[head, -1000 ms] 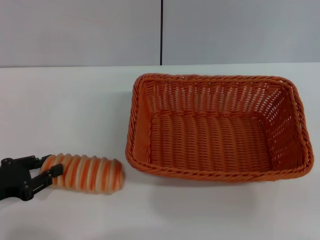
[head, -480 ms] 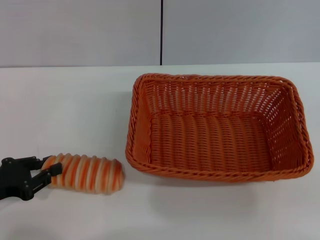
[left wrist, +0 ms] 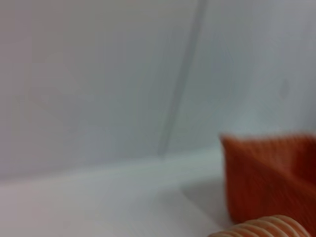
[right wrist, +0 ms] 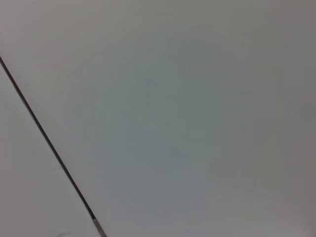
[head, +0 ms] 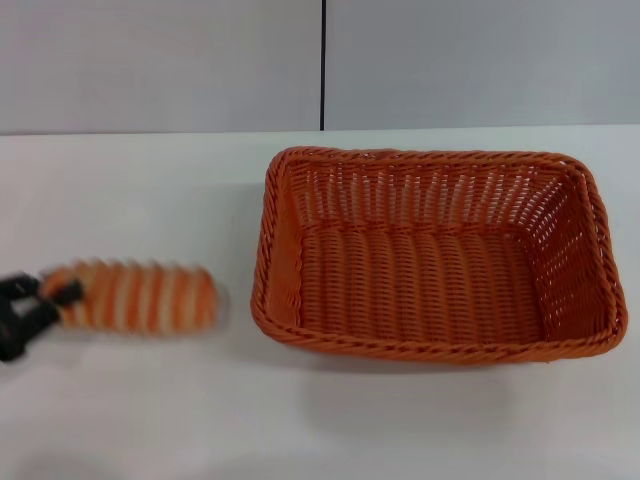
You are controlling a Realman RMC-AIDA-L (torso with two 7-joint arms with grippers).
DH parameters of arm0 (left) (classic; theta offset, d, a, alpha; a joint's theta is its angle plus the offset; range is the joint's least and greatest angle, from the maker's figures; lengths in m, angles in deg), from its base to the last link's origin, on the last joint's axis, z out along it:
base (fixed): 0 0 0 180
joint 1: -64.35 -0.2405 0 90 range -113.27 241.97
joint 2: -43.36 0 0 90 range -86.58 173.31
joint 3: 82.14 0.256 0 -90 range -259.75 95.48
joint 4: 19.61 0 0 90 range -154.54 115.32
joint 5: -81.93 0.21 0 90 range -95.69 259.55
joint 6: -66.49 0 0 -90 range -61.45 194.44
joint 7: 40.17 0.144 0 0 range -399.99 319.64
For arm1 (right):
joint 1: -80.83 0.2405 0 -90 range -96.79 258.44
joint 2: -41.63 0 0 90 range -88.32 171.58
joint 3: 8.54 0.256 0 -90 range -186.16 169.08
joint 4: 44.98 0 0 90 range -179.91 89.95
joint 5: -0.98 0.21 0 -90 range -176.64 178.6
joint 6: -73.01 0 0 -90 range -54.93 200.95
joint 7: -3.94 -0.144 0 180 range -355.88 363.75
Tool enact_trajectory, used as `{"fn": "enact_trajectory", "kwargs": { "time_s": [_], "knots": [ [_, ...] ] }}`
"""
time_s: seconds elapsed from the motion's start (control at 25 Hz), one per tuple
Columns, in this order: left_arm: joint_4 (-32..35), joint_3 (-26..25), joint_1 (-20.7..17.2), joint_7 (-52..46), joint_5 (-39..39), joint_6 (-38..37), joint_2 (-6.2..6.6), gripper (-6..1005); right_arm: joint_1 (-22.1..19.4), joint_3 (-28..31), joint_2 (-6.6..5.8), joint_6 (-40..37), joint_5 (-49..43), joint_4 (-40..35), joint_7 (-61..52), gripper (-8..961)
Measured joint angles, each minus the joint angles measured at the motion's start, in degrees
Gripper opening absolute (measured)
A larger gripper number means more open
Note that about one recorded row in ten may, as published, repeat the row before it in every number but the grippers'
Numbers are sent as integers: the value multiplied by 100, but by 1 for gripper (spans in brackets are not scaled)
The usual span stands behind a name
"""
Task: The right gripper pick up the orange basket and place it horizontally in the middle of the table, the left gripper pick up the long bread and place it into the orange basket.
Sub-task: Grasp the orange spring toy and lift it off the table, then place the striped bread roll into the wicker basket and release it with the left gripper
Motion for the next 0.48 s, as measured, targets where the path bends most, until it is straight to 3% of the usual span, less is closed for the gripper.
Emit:
{"fn": "enact_trajectory", "kwargs": {
  "time_s": [0.12, 0.16, 0.28, 0.48],
  "knots": [
    [0, -684, 7, -7, -178, -101, 17, 240, 4, 1, 0, 0, 5, 1, 0, 600],
    [-2, -1122, 8, -39, -413, -112, -18, 238, 4, 0, 0, 0, 8, 9, 0, 600],
    [-116, -1428, 53, -66, -889, -298, -109, 233, 5, -1, 0, -1, 9, 40, 1, 600],
    [-569, -1401, 411, -52, -1152, -754, -215, 231, 12, 0, 0, -2, 15, 132, 67, 600]
  ]
}}
